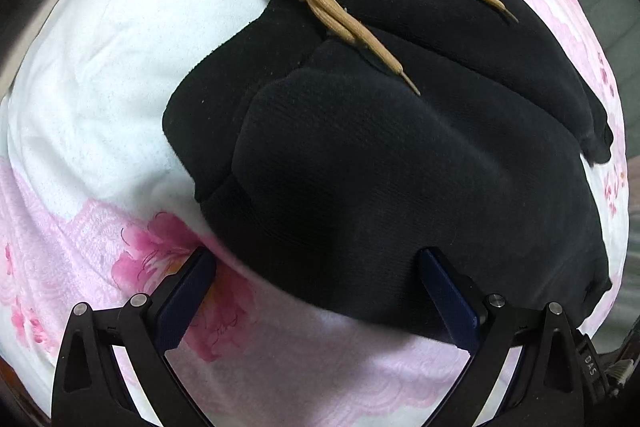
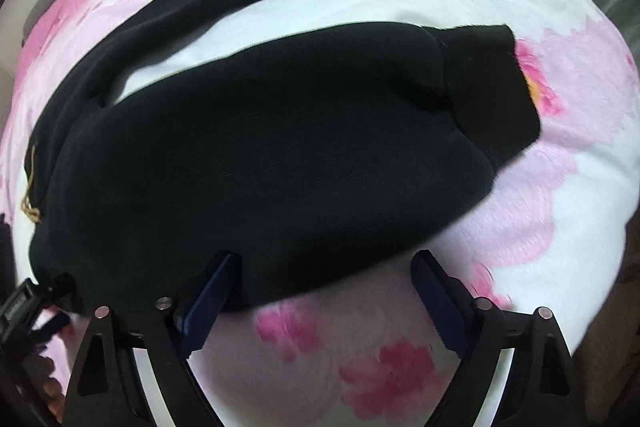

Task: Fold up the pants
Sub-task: 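Grasp the black sweatpants with the left gripper while the right gripper grasps them too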

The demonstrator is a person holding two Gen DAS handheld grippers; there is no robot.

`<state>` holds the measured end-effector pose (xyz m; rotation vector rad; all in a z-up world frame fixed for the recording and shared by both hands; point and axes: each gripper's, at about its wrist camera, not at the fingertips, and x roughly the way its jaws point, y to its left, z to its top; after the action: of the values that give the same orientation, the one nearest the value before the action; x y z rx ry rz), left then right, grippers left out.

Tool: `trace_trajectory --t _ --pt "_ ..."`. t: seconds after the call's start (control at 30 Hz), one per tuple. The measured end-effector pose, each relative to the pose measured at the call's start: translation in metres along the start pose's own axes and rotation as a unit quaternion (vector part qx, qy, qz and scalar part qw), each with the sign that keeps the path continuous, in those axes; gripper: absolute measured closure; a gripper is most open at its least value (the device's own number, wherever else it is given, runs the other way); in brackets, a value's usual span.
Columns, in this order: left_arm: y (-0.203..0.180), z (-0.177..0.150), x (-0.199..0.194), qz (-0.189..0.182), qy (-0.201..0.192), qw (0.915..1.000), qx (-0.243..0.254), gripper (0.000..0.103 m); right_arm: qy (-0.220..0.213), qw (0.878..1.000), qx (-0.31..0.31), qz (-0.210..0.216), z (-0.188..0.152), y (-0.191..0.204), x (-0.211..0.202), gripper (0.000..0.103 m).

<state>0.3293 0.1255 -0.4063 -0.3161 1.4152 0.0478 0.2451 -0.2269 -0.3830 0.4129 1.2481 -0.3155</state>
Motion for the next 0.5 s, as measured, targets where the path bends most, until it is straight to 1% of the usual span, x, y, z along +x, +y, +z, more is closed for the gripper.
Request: trace_trajectory --t 0.03,0.07,0.13,0.17,0.2,0.23,0.27,0.3,0.4,0.47,0.5 --pt "0.000 0.001 -0.001 -0.005 -0.002 1.0000 -0.004 0.008 0.002 1.000 0.001 0.001 0.003 -0.001 0.002 0.020" --pt "-0.002 0.005 -0.002 -0.008 -0.001 1.0000 -0.006 0.011 0.004 1.000 0.002 0.005 0.006 -0.001 0.005 0.024" --pt "-0.005 0.008 -0.005 -0.009 -0.004 0.9999 -0.009 0.023 0.007 1.000 0.001 0.010 0.011 0.000 0.007 0.033" --pt "-0.006 0.008 -0.007 -0.006 -0.006 0.9999 -0.009 0.027 0.008 1.000 -0.004 0.015 0.014 0.001 0.007 0.041" --pt "-0.007 0.008 -0.010 -0.004 -0.009 0.9999 -0.010 0.038 0.009 1.000 -0.010 0.017 0.017 0.003 0.007 0.048" --pt "-0.007 0.009 -0.012 0.000 -0.011 0.9999 -0.010 0.051 0.007 1.000 -0.018 0.015 0.019 0.006 0.005 0.052" --pt "-0.006 0.009 -0.015 0.002 -0.014 0.9999 -0.010 0.059 0.004 1.000 -0.027 0.010 0.021 0.007 0.002 0.062" --pt "-0.006 0.010 -0.019 0.005 -0.016 0.9998 -0.009 0.069 0.001 0.999 -0.038 0.005 0.021 0.009 -0.001 0.069" --pt "-0.005 0.011 -0.028 0.012 -0.021 0.9997 -0.009 0.079 -0.003 0.998 -0.060 0.011 0.024 0.012 -0.012 0.077" --pt "-0.006 0.012 -0.039 0.017 -0.027 0.9994 -0.008 0.082 -0.008 0.997 -0.072 0.021 0.027 0.013 -0.024 0.079" --pt "-0.008 0.006 -0.042 0.019 -0.031 0.9993 -0.008 0.084 -0.010 0.997 -0.077 0.025 0.028 0.013 -0.029 0.080"
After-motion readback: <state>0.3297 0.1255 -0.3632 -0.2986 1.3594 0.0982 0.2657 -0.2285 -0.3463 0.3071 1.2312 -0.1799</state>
